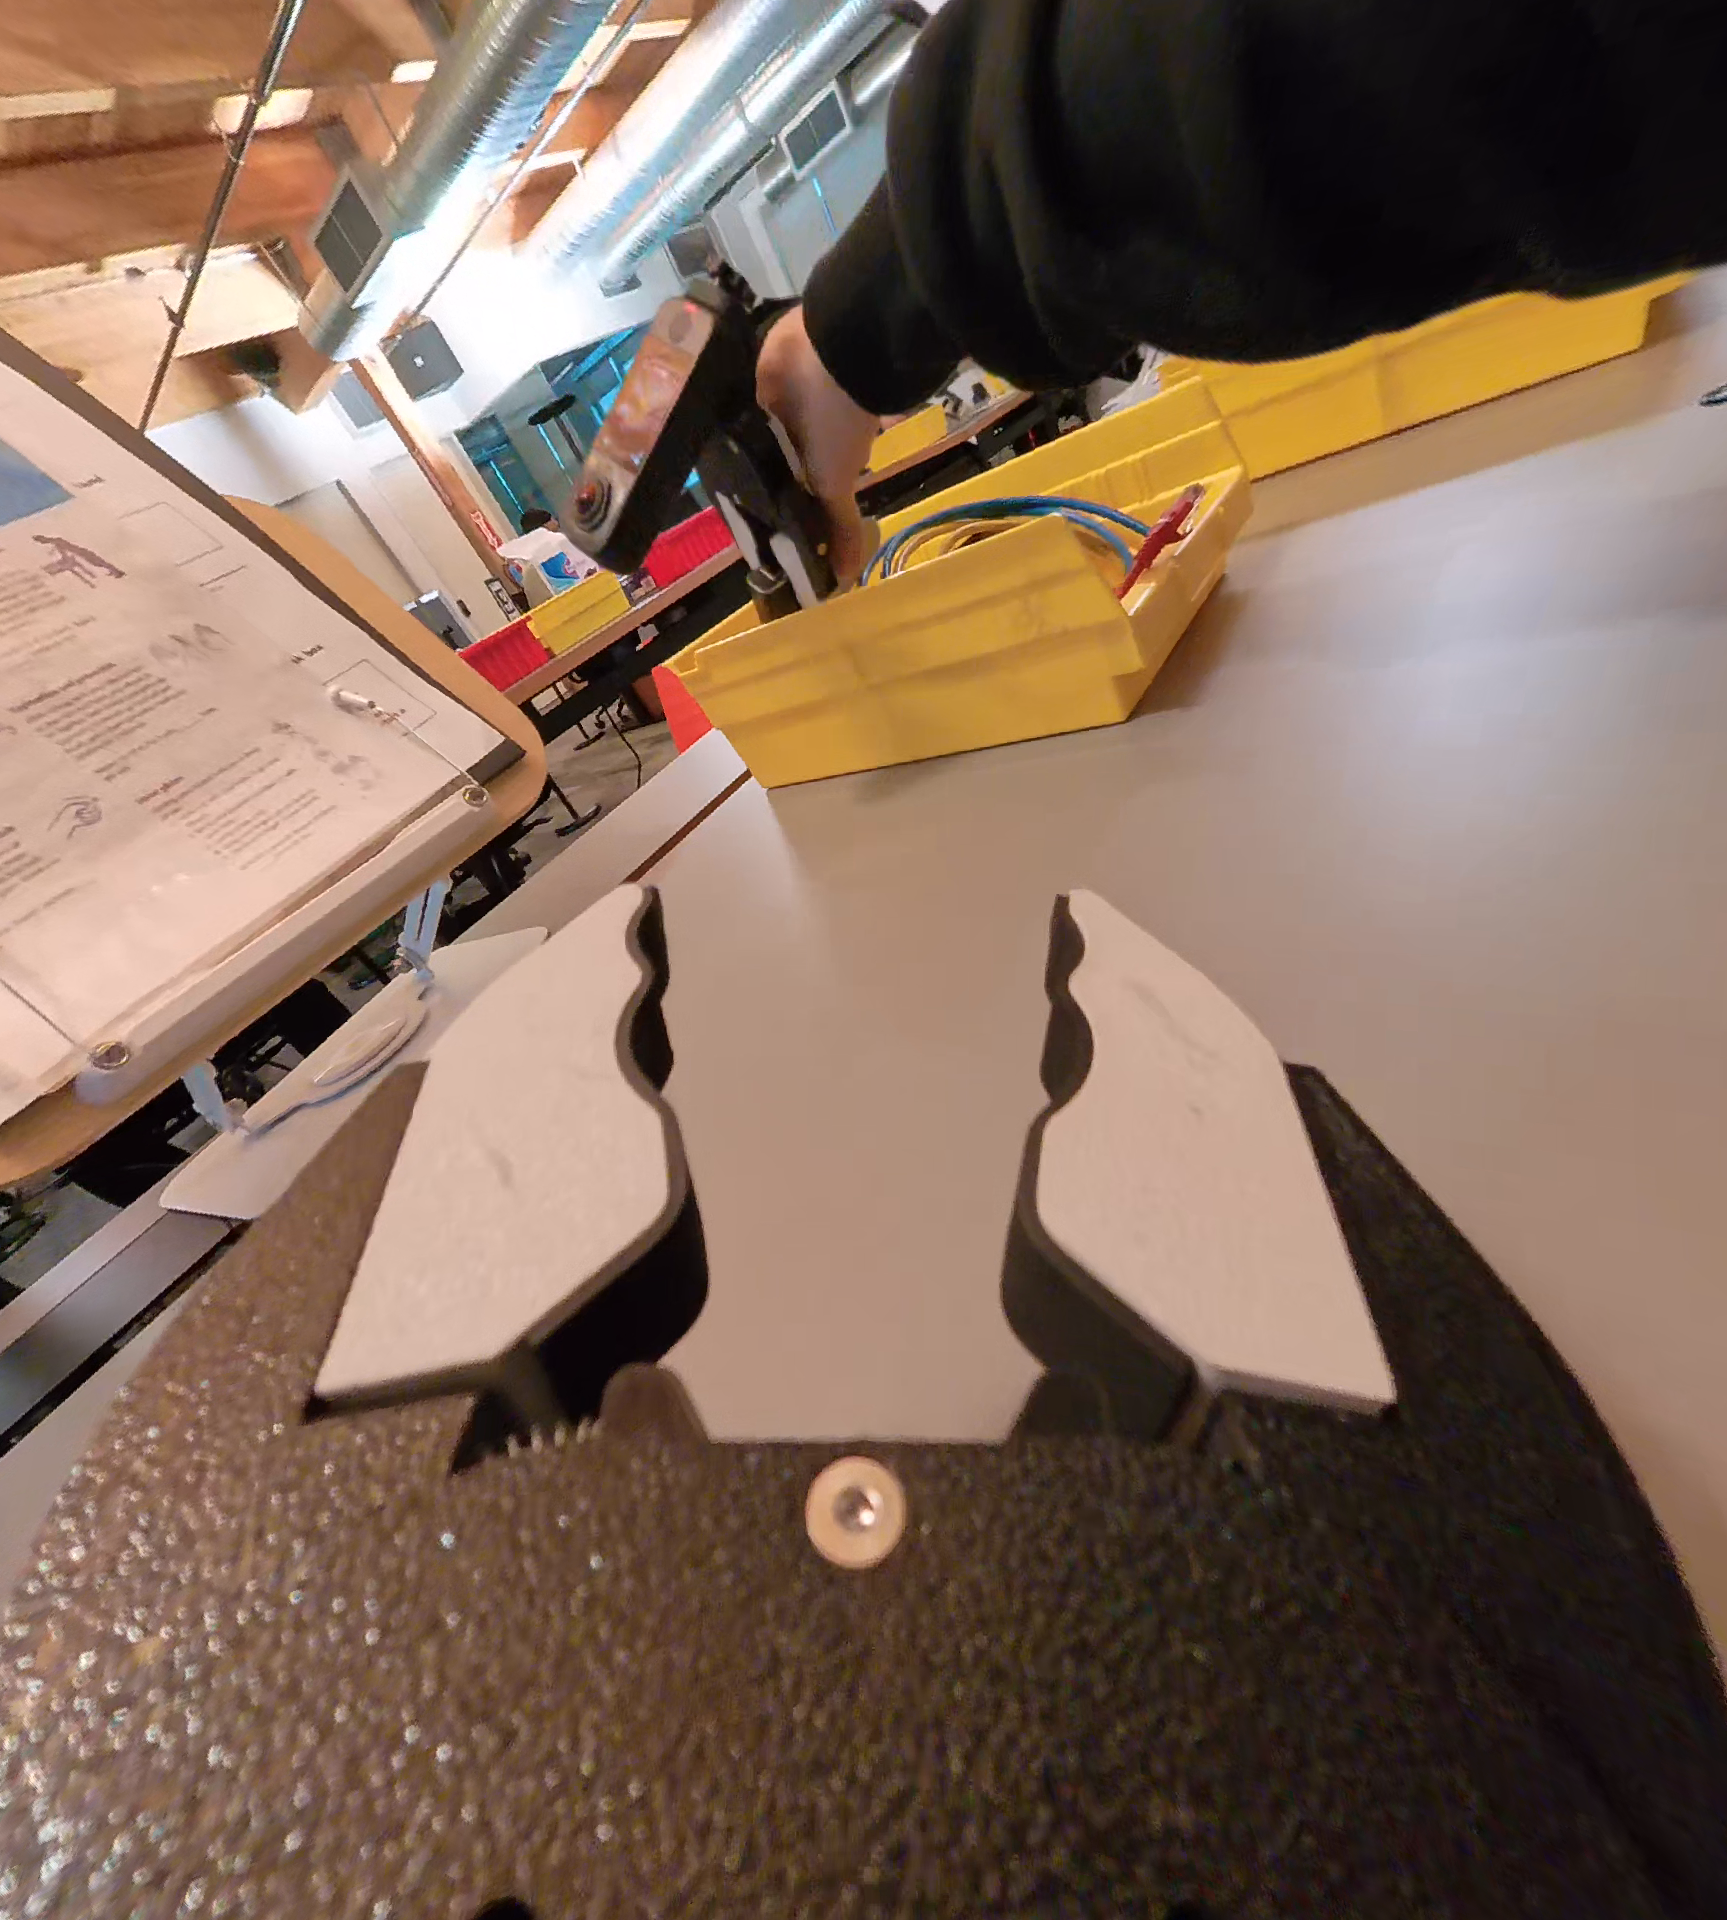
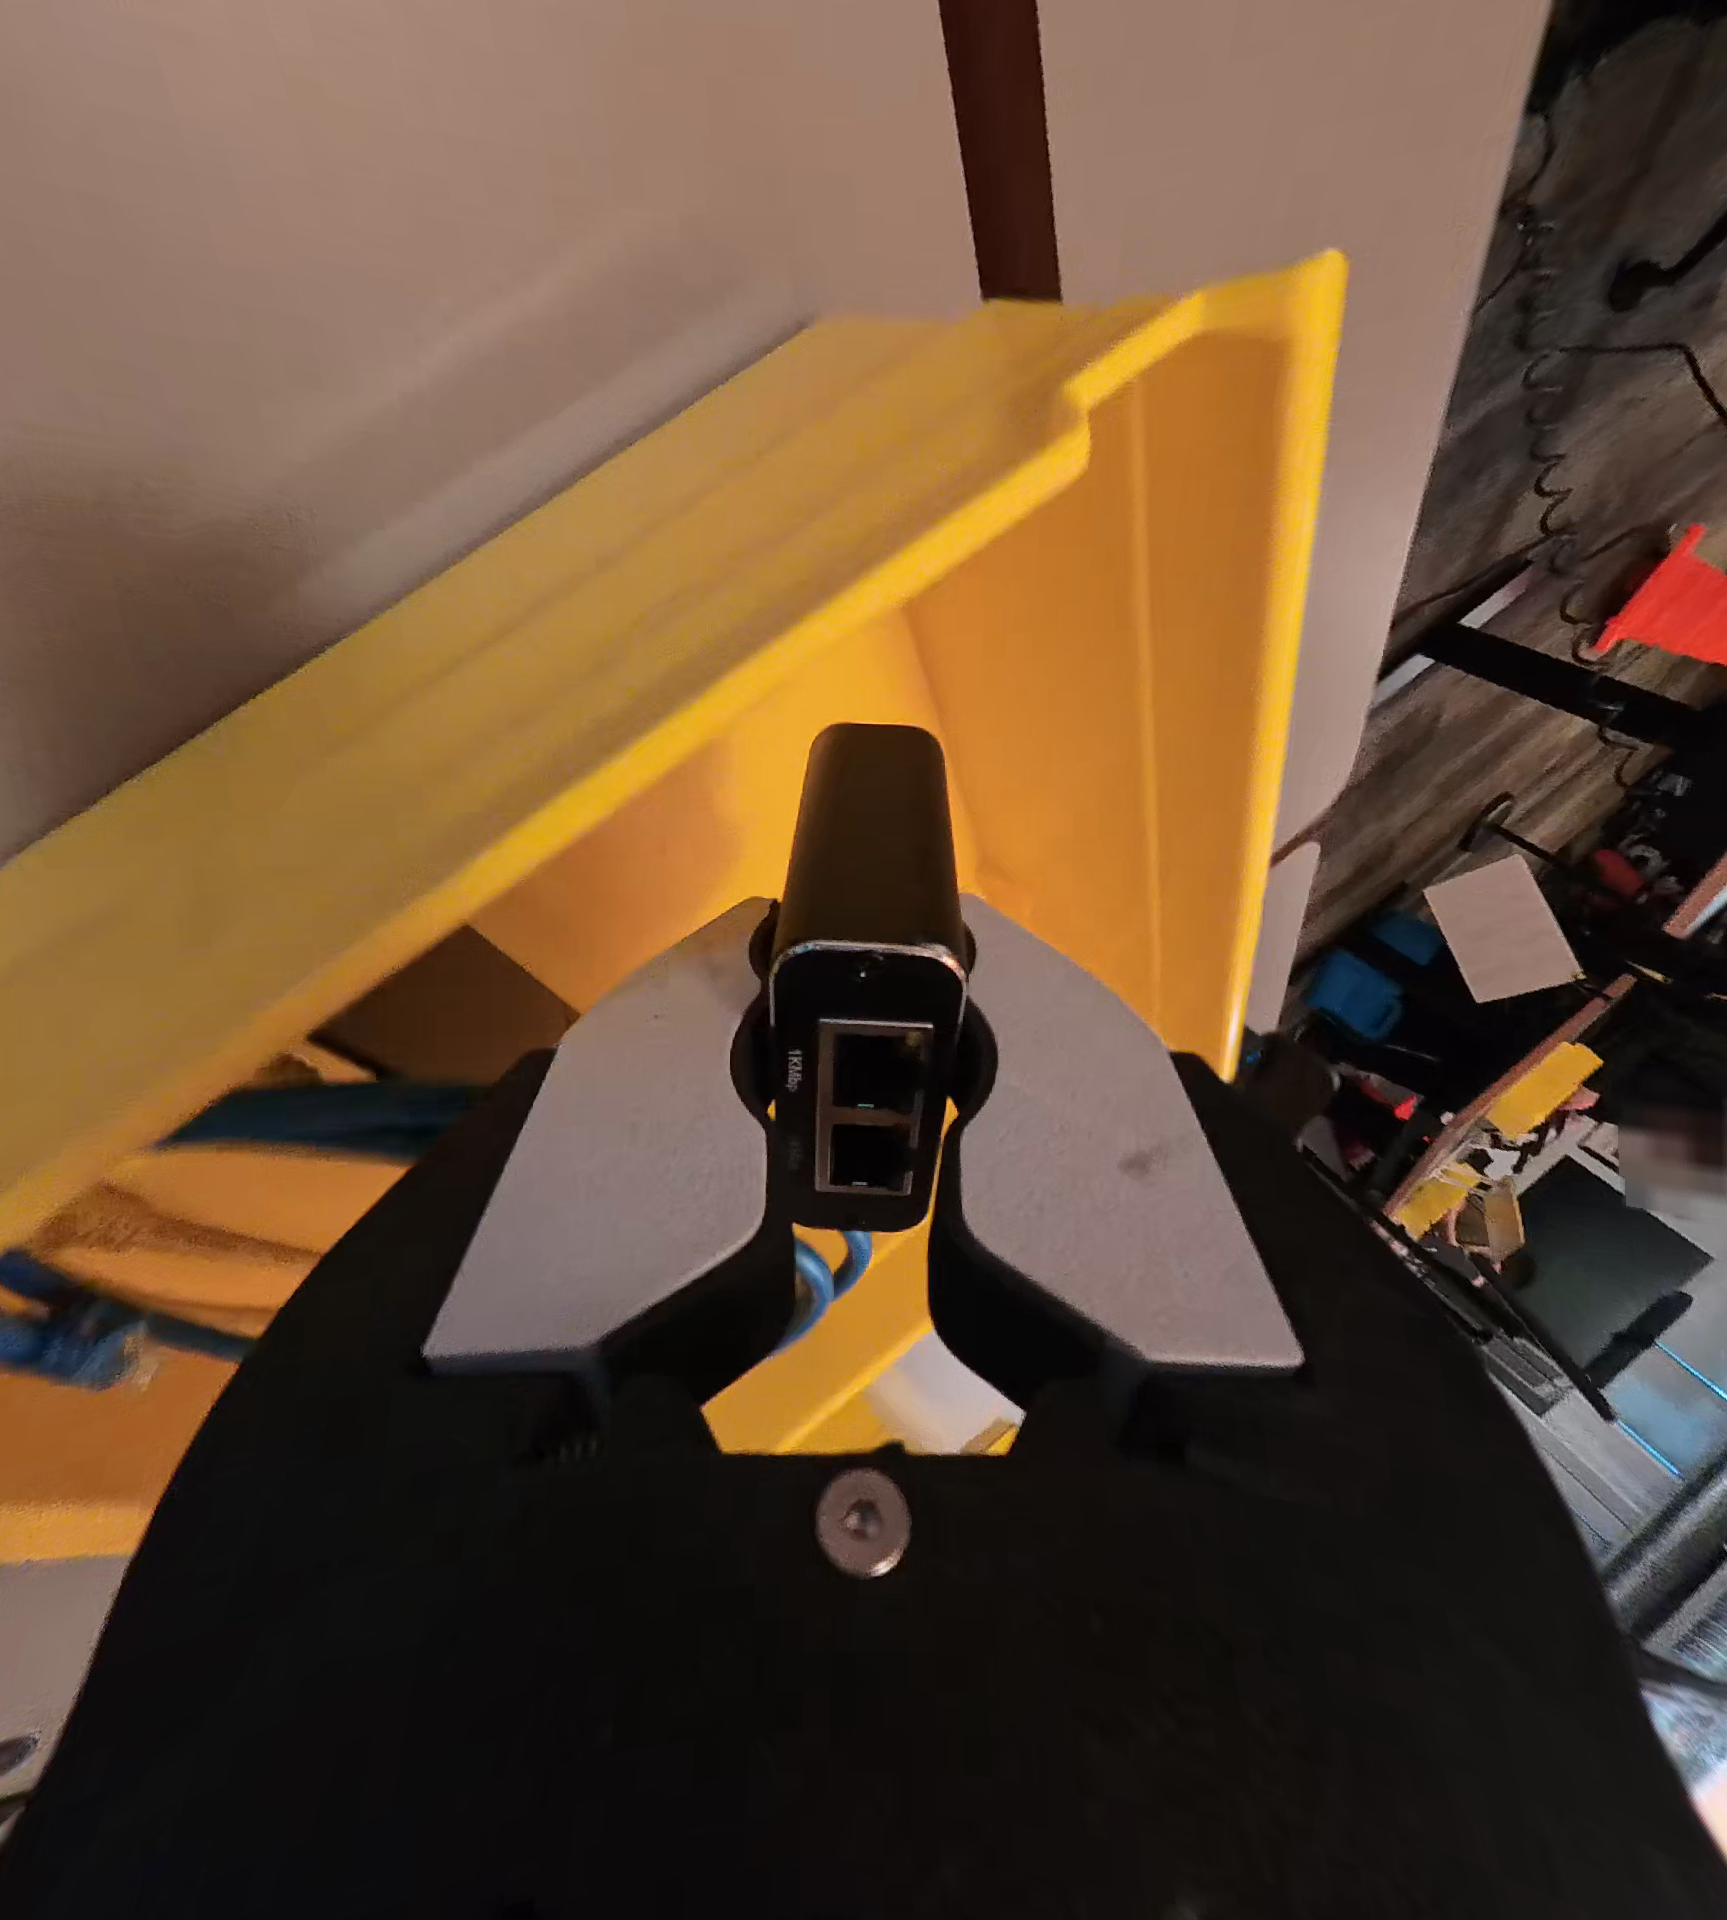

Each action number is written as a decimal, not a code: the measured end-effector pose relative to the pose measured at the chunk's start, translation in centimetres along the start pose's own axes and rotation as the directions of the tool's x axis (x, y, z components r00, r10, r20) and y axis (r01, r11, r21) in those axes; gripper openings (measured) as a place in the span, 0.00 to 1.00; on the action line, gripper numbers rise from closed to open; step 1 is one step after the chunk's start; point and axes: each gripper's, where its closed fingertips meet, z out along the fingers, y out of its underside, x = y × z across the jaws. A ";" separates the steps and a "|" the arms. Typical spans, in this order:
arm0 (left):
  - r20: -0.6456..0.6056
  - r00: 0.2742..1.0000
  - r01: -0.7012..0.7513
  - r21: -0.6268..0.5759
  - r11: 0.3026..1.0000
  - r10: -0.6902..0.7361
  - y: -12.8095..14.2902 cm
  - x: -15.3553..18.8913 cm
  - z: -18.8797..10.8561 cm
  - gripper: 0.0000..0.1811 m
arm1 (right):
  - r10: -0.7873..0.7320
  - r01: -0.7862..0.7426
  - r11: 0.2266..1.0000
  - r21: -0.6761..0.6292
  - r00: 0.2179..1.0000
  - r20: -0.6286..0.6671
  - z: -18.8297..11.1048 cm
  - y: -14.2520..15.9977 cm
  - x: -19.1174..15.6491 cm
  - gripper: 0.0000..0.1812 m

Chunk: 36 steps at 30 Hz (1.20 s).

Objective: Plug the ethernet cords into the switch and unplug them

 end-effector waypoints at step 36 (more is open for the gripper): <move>0.220 0.815 0.579 -0.311 0.754 -0.536 -1.5 3.3 25.2 0.57 | 0.915 -0.676 -0.047 0.736 0.267 0.304 -11.9 16.1 -13.1 0.45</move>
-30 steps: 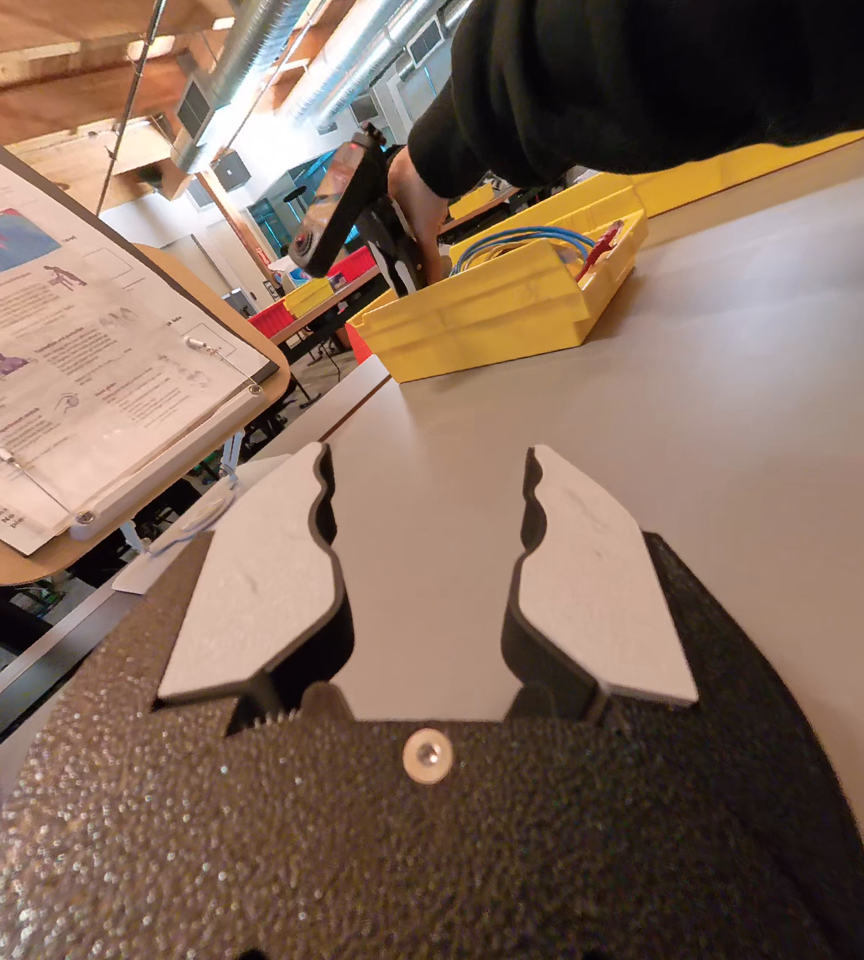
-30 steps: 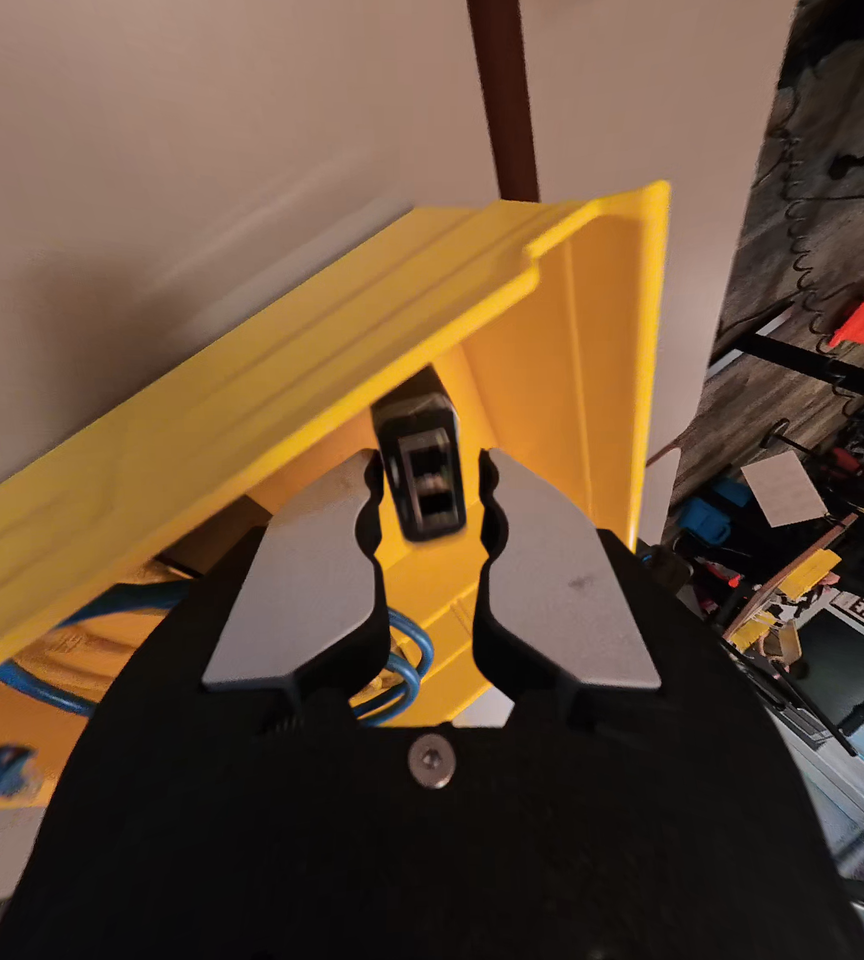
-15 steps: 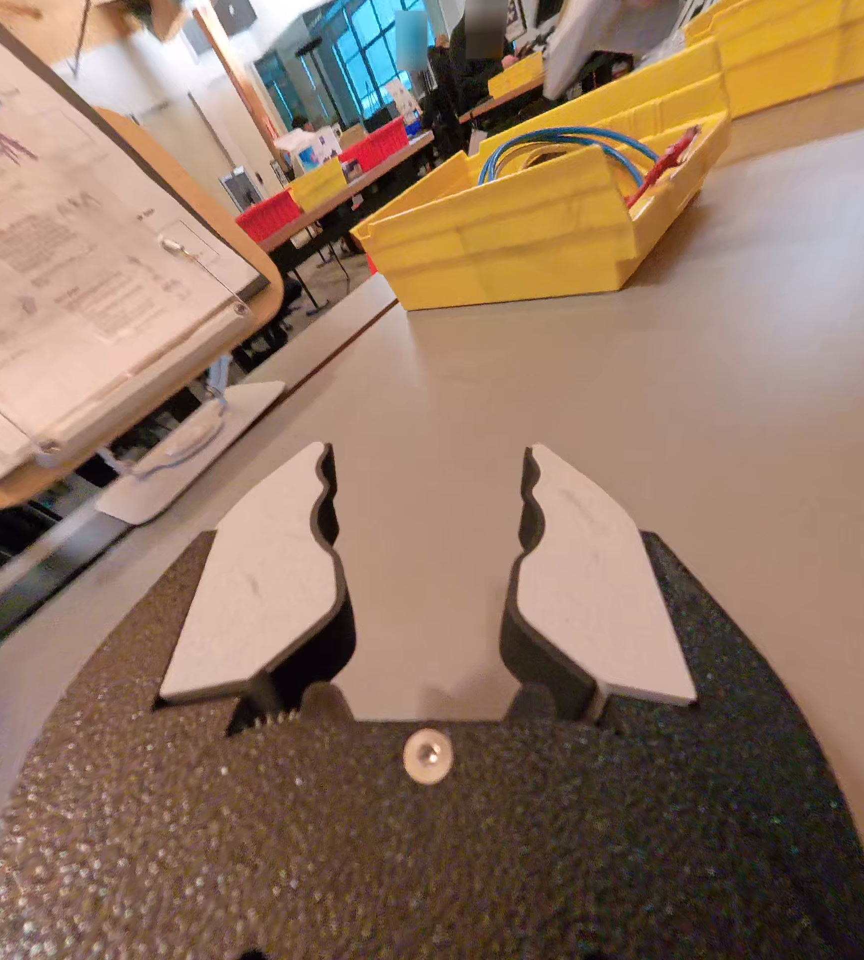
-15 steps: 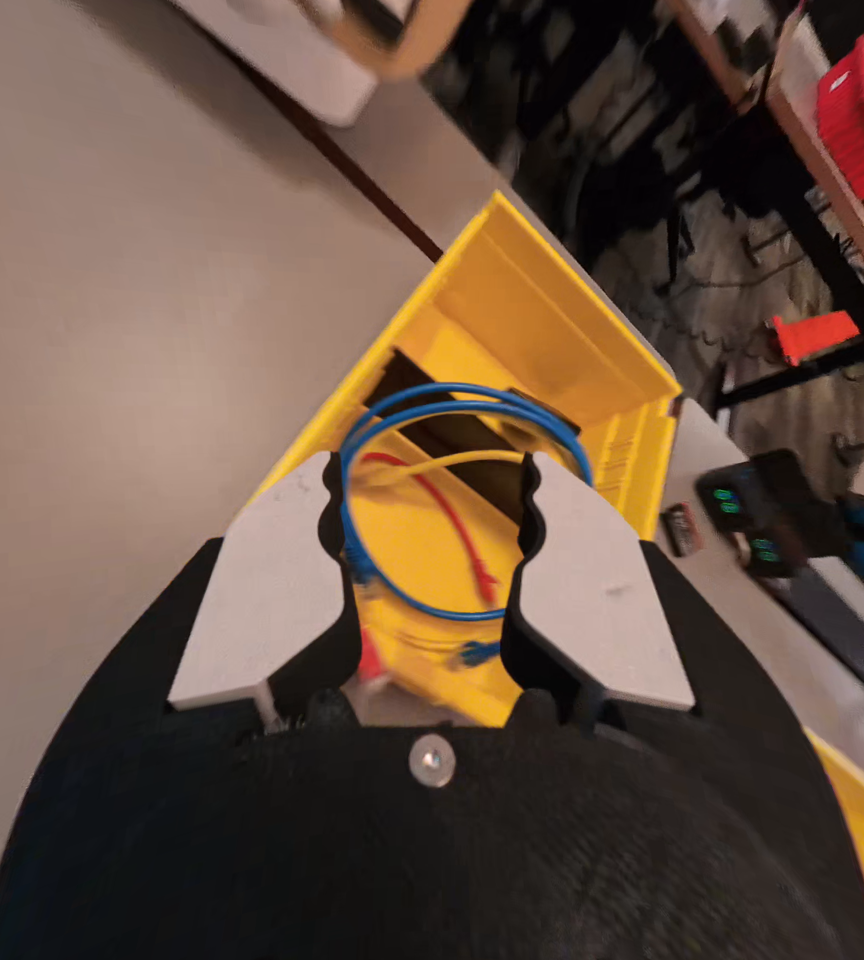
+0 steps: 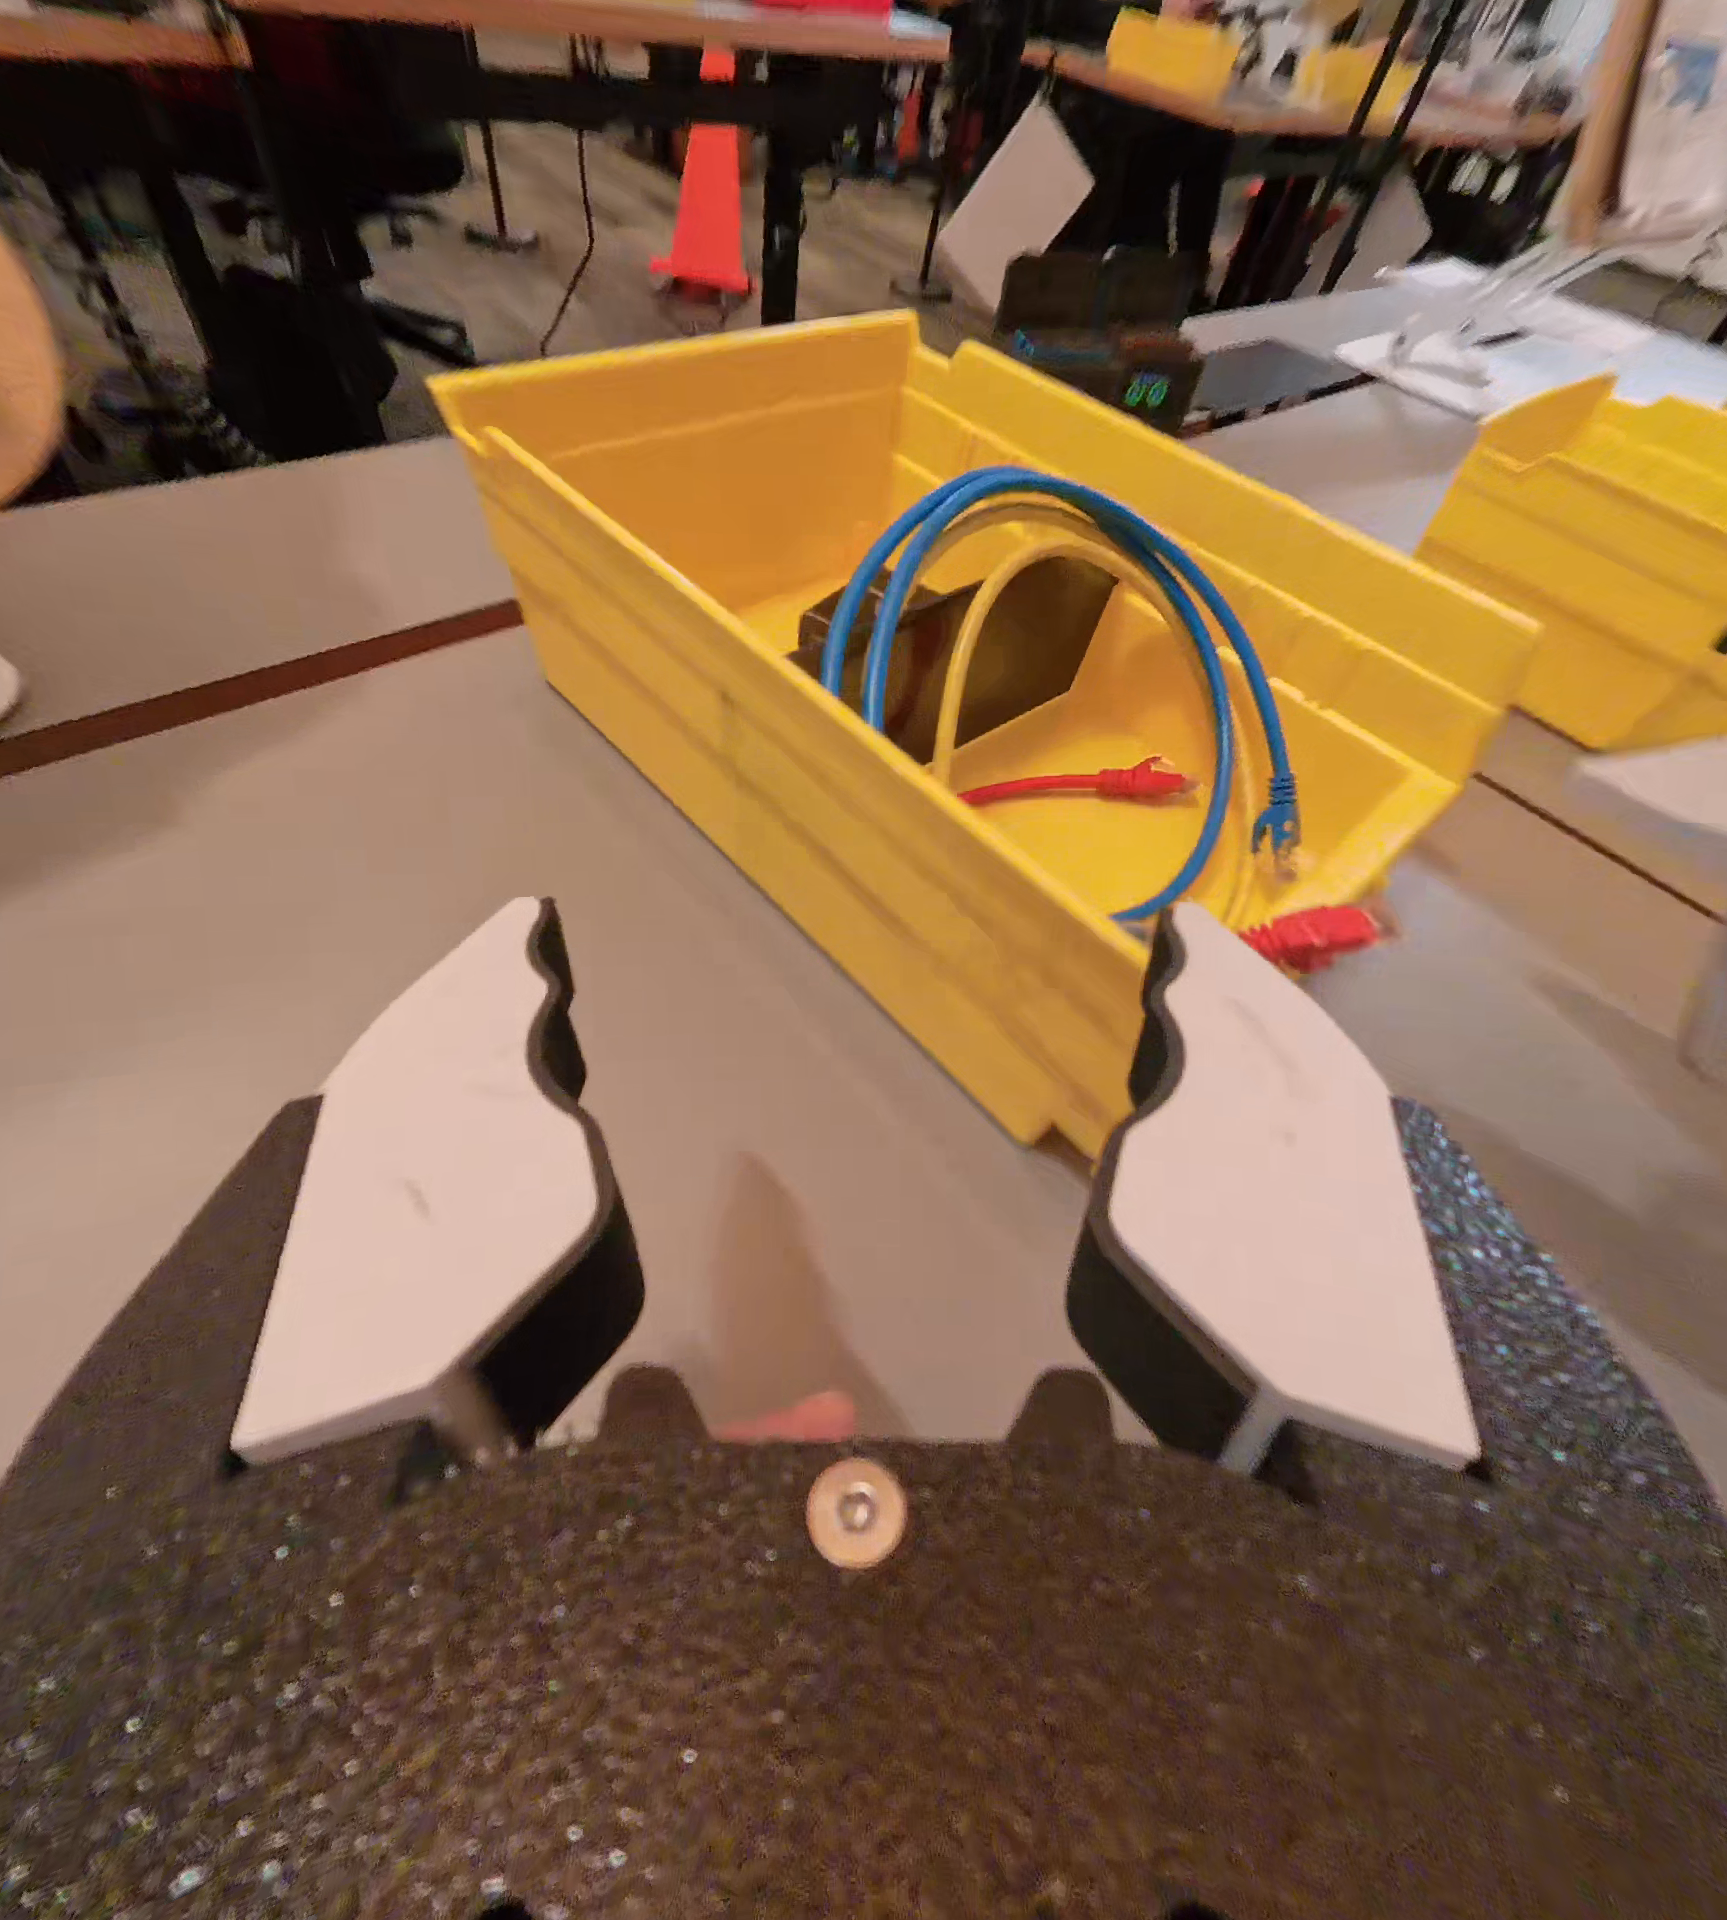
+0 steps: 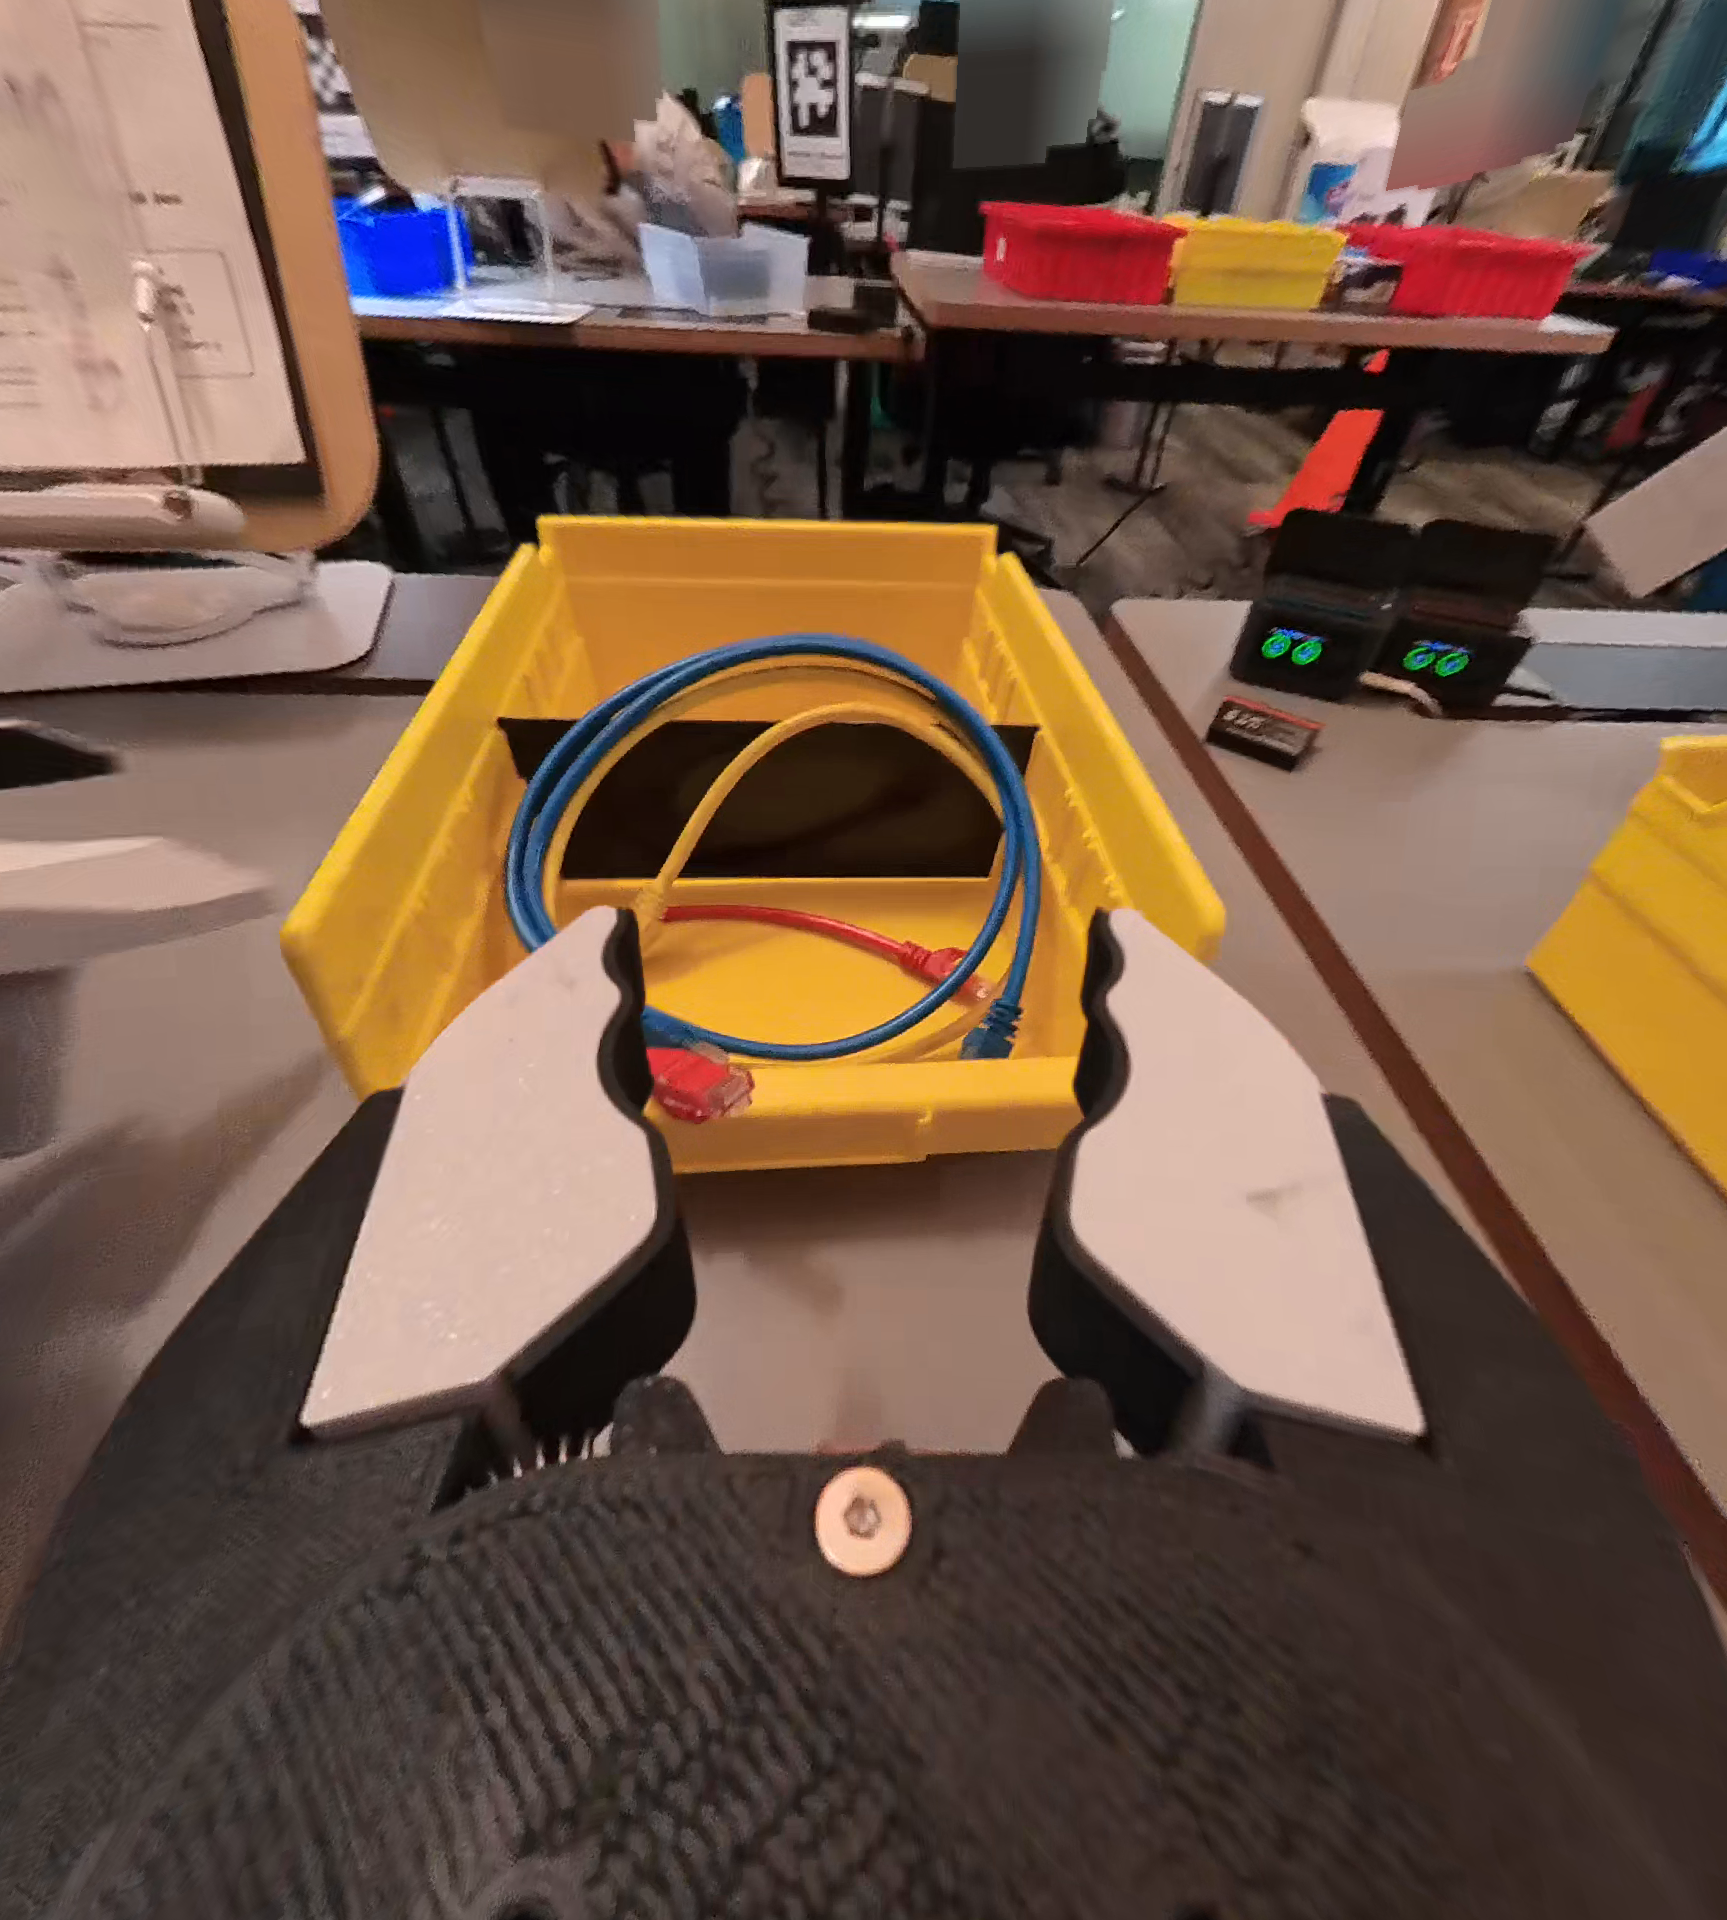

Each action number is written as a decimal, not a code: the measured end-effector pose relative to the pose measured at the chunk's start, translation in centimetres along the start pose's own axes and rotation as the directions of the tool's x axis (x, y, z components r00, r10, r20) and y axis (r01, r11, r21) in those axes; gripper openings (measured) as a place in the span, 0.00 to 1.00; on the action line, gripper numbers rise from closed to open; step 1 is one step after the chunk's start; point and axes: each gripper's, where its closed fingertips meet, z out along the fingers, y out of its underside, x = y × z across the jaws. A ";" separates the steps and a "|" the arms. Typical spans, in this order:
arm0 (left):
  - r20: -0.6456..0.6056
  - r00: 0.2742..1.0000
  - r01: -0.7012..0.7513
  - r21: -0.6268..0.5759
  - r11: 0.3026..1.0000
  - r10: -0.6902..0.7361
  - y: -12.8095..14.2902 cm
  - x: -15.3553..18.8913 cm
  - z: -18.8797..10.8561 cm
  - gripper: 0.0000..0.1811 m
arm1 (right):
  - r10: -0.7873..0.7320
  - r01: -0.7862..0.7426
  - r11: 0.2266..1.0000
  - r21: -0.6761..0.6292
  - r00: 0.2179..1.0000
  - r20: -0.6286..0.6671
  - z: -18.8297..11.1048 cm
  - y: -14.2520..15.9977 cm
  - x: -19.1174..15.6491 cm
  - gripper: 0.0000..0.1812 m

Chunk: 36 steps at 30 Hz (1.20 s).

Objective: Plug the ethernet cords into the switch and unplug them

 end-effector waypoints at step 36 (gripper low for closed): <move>0.408 0.911 -0.056 -0.023 0.998 0.060 11.1 -19.5 -30.0 0.02 | 0.010 0.082 0.996 -0.037 0.311 0.950 -1.1 -15.1 -47.0 0.54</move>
